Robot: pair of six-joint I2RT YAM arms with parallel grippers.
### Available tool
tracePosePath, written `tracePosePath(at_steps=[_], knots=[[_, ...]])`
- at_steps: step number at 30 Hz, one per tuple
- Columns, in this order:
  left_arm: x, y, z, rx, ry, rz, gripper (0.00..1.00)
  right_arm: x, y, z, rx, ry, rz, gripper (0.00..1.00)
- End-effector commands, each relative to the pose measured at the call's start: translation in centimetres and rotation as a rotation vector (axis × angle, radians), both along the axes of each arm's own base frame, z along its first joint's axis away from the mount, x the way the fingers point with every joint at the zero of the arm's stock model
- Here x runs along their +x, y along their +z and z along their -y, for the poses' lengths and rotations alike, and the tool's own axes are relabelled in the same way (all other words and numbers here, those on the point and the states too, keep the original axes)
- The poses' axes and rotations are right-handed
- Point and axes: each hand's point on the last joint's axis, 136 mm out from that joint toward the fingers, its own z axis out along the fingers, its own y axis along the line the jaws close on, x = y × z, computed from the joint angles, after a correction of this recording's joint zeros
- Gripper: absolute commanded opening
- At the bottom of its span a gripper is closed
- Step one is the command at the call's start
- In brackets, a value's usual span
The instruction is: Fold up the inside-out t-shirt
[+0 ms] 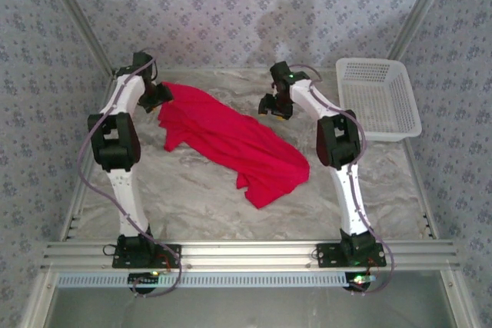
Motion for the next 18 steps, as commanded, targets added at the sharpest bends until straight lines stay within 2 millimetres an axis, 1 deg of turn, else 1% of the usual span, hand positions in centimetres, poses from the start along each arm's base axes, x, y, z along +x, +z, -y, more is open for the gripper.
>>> tracePosePath(at_steps=[1,5,8,11,14,16,18], knots=[[3.7,-0.1,0.4,-0.039,0.025,0.079,0.57,0.2,-0.4,-0.8,-0.062,0.017,0.029,0.63],[5.7,-2.4,0.4,-0.039,0.028,0.066,0.54,0.4,-1.1,-1.2,-0.132,0.048,0.075,0.64],[6.5,-4.4,0.2,-0.030,0.033,0.036,0.53,0.6,-1.8,-1.5,-0.154,0.064,0.098,0.66],[6.4,-6.4,0.0,-0.005,0.033,-0.012,0.51,0.7,-2.7,-2.4,-0.126,0.084,0.095,0.68],[5.7,-8.0,-0.6,0.034,0.042,-0.059,0.48,0.1,-3.7,-3.8,-0.083,0.106,0.073,0.67],[5.2,-8.8,-1.0,0.052,0.054,-0.082,0.43,-0.3,-4.5,-4.7,-0.080,0.121,0.063,0.67],[5.0,-9.0,-1.1,0.046,0.059,-0.090,0.27,-0.5,-5.3,-5.3,-0.079,0.129,0.053,0.65]])
